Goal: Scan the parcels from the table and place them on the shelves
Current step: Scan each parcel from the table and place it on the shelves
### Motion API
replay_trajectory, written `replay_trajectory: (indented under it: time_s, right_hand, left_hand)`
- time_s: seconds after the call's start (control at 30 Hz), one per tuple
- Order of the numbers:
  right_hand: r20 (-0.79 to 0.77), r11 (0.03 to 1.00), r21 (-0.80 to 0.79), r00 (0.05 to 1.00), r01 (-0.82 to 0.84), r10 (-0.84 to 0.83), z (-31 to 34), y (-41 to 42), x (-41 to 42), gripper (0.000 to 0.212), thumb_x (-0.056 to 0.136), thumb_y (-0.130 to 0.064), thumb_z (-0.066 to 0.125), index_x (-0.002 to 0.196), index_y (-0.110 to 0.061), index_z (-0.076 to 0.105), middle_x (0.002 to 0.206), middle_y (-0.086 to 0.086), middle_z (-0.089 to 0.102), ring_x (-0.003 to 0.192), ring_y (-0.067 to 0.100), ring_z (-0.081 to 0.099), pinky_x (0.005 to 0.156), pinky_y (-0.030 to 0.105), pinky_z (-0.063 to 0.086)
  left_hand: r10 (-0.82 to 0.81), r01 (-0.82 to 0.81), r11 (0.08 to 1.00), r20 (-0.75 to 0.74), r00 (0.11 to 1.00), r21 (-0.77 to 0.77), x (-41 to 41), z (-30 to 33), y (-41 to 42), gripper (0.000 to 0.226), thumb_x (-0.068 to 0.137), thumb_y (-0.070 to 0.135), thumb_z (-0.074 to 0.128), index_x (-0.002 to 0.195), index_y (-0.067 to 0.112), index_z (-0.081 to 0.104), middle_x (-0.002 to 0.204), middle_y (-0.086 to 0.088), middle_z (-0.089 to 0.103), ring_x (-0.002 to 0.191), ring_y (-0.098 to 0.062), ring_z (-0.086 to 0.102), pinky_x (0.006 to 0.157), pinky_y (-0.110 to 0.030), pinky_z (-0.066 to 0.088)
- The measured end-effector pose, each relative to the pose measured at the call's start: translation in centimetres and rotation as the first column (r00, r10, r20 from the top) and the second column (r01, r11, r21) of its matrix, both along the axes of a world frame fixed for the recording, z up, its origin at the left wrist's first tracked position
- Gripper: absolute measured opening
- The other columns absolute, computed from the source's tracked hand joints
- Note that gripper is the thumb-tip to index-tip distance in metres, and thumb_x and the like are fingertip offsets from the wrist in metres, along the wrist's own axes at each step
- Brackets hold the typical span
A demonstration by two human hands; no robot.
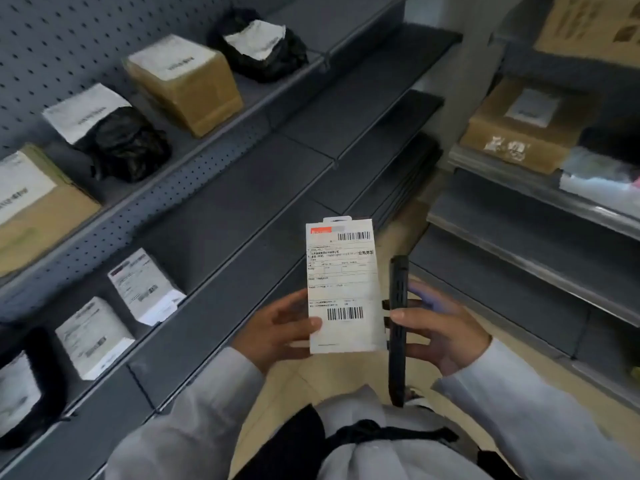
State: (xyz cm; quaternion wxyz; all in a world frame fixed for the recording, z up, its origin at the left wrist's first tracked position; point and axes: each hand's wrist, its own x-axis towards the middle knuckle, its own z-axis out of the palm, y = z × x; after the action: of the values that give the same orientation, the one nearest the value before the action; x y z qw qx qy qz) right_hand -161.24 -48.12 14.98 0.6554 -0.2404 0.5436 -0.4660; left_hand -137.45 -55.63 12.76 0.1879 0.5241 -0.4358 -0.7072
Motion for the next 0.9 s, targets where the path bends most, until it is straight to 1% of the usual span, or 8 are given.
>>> replay_trajectory:
  time_s: [0.1, 0.23, 0.33, 0.47, 0.57, 0.7, 0.8, 0.9]
  right_hand:
    - [0.061, 0.991, 0.009, 0.990, -0.131, 0.131, -0.6, -3.1, -2.8, 0.073, 0.043, -0.023, 0.085, 0.114, -0.028, 0.068, 0.089, 0.000, 0.079, 0.081, 0.017, 0.076, 0.073, 0.042, 0.060]
    - [0.117, 0.944, 0.050, 0.940, -0.327, 0.319, -1.9, -6.4, -4.4, 0.083, 0.031, -0.030, 0.084, 0.112, -0.026, 0.068, 0.087, 0.000, 0.078, 0.079, 0.014, 0.075, 0.078, 0.045, 0.059]
    - [0.120, 0.885, 0.079, 0.886, -0.459, 0.448, -2.8, -8.1, -3.6, 0.087, 0.032, -0.031, 0.085, 0.117, -0.024, 0.067, 0.090, 0.003, 0.077, 0.084, 0.021, 0.073, 0.073, 0.043, 0.059]
    - [0.133, 0.810, 0.077, 0.811, -0.581, 0.569, -2.7, -9.5, -1.2, 0.080, 0.035, -0.031, 0.084, 0.113, -0.024, 0.070, 0.087, 0.004, 0.077, 0.082, 0.023, 0.074, 0.066, 0.039, 0.058]
    - [0.112, 0.784, 0.107, 0.791, -0.612, 0.602, -2.9, -10.7, 1.3, 0.076, 0.034, -0.031, 0.084, 0.108, -0.025, 0.070, 0.086, 0.002, 0.078, 0.080, 0.019, 0.075, 0.064, 0.036, 0.056]
    - [0.043, 0.801, 0.207, 0.823, -0.562, 0.566, -3.9, -12.8, 5.1, 0.080, 0.040, -0.028, 0.087, 0.117, -0.024, 0.068, 0.093, 0.006, 0.077, 0.093, 0.025, 0.072, 0.066, 0.036, 0.056]
    - [0.000, 0.813, 0.268, 0.844, -0.517, 0.536, -4.6, -14.6, 7.6, 0.060, 0.068, -0.017, 0.086, 0.124, -0.022, 0.065, 0.098, 0.009, 0.075, 0.096, 0.027, 0.069, 0.066, 0.036, 0.056]
    - [-0.060, 0.826, 0.332, 0.863, -0.456, 0.501, -5.2, -16.8, 10.6, 0.044, 0.082, -0.008, 0.077, 0.123, -0.019, 0.065, 0.099, 0.010, 0.073, 0.093, 0.027, 0.068, 0.068, 0.038, 0.055]
  left_hand:
    - [0.207, -0.210, 0.977, 0.052, 0.977, 0.043, -2.1, 0.2, 0.1, 0.056, 0.075, 0.012, 0.081, 0.125, 0.028, 0.062, 0.105, -0.003, 0.076, 0.094, -0.026, 0.073, 0.085, -0.046, 0.058]
    - [0.411, -0.419, 0.907, 0.143, 0.900, 0.033, -3.6, 0.3, 0.4, 0.039, 0.086, 0.011, 0.069, 0.119, 0.033, 0.063, 0.094, -0.001, 0.078, 0.077, -0.016, 0.074, 0.065, -0.032, 0.059]
    - [0.551, -0.564, 0.826, 0.183, 0.814, 0.020, -3.4, 0.4, 1.8, 0.035, 0.089, 0.016, 0.068, 0.119, 0.031, 0.065, 0.094, 0.001, 0.078, 0.076, -0.015, 0.074, 0.064, -0.032, 0.057]
    - [0.698, -0.715, 0.695, 0.166, 0.696, 0.074, -1.8, 0.5, 3.9, 0.021, 0.093, 0.016, 0.064, 0.108, 0.029, 0.070, 0.088, 0.003, 0.078, 0.070, -0.015, 0.072, 0.076, -0.037, 0.057]
    - [0.745, -0.762, 0.639, 0.161, 0.648, 0.110, -0.2, -0.5, 3.9, 0.021, 0.093, 0.015, 0.065, 0.109, 0.027, 0.070, 0.093, 0.001, 0.078, 0.074, -0.017, 0.073, 0.081, -0.039, 0.057]
    - [0.756, -0.767, 0.621, 0.133, 0.641, 0.166, 2.8, -2.7, 1.4, 0.023, 0.093, 0.012, 0.064, 0.107, 0.030, 0.069, 0.093, 0.001, 0.077, 0.081, -0.019, 0.072, 0.084, -0.040, 0.056]
    - [0.730, -0.734, 0.650, 0.105, 0.675, 0.199, 5.0, -4.7, -1.3, 0.035, 0.092, 0.010, 0.064, 0.122, 0.028, 0.063, 0.097, 0.001, 0.076, 0.084, -0.019, 0.071, 0.078, -0.036, 0.059]
    - [0.706, -0.696, 0.680, 0.049, 0.706, 0.232, 7.6, -6.6, -4.3, 0.034, 0.092, 0.005, 0.062, 0.119, 0.025, 0.063, 0.082, 0.006, 0.077, 0.075, -0.013, 0.071, 0.066, -0.030, 0.056]
